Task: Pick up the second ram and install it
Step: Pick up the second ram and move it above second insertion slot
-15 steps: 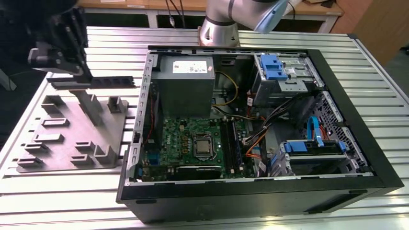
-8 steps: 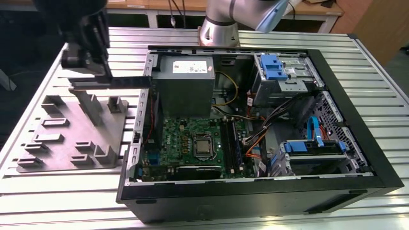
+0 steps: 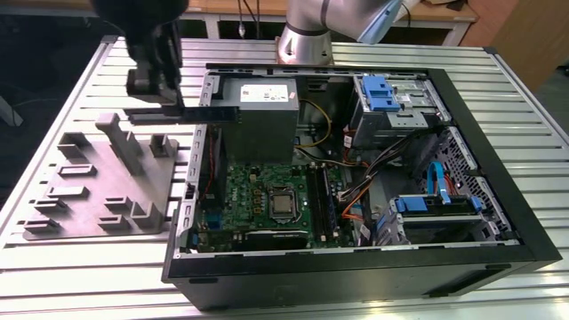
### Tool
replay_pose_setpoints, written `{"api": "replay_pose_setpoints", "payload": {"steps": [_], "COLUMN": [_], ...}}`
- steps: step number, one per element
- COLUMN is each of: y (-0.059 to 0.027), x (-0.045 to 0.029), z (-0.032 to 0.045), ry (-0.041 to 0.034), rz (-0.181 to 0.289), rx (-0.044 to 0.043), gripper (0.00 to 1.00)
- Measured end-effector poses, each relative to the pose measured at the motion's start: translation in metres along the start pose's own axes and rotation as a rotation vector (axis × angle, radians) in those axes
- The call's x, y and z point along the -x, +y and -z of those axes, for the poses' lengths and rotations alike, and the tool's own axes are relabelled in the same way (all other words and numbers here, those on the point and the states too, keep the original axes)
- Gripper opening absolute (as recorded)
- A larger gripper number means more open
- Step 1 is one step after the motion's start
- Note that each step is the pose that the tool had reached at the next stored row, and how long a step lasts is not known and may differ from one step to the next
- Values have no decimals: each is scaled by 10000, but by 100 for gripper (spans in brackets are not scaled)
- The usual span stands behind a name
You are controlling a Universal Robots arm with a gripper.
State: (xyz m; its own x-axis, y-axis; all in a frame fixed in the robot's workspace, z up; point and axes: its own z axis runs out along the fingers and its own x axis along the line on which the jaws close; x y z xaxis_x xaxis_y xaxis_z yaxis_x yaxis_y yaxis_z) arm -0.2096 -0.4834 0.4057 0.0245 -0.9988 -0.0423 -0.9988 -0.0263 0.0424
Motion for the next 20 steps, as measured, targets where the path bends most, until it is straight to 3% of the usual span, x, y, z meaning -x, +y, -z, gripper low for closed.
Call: {"api": "replay_pose_setpoints", "payload": {"steps": [1,20], "y": [-113,-978], "x": [-3,-25], "z": [3,26], "ry": [0,0], "rz": [0,1], "rx": [0,1], "gripper": [12,12]}}
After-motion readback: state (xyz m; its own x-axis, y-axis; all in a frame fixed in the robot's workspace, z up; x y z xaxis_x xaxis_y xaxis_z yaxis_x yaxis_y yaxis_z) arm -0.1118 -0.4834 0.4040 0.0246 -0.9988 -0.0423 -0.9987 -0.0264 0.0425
